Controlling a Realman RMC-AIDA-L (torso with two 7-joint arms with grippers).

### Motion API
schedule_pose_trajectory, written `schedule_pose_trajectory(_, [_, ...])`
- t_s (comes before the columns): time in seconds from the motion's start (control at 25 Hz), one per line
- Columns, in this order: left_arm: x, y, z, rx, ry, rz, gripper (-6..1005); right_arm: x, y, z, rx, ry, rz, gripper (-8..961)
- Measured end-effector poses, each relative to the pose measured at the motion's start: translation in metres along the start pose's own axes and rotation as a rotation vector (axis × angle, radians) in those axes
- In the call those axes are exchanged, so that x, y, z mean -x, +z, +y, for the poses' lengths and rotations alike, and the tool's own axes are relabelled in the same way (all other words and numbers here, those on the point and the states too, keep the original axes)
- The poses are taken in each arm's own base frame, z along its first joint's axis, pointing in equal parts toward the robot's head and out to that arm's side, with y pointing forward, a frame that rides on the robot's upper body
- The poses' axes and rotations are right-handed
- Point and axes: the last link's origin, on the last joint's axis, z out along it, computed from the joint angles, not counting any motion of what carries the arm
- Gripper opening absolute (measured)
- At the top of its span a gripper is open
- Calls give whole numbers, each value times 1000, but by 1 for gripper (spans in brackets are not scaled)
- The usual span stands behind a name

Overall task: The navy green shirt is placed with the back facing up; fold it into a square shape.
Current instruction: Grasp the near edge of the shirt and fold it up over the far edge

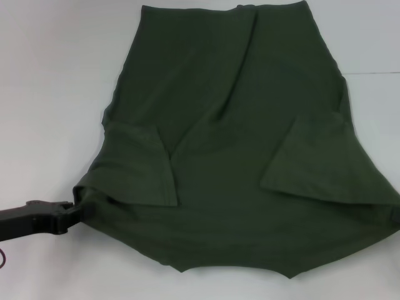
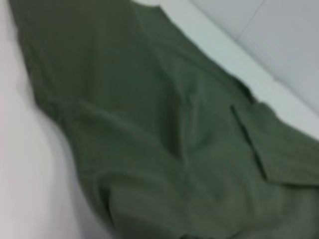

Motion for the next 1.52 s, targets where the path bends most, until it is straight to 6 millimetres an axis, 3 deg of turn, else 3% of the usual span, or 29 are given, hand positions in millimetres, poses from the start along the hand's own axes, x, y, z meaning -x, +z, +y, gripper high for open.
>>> schedule_pose_trajectory(0.48, [0,-24,1,46,-53,93,47,-18,-36,-1,19,13,-128,25])
schedule_pose_trajectory(1.08, [19,-29,18,155,-84,58,47,-24,-74,-4,2,9,-162,26])
schedule_pose_trajectory(1.52, [34,-34,28,220,-120,38,48,-46,-101,-5,-37,41,-176,26])
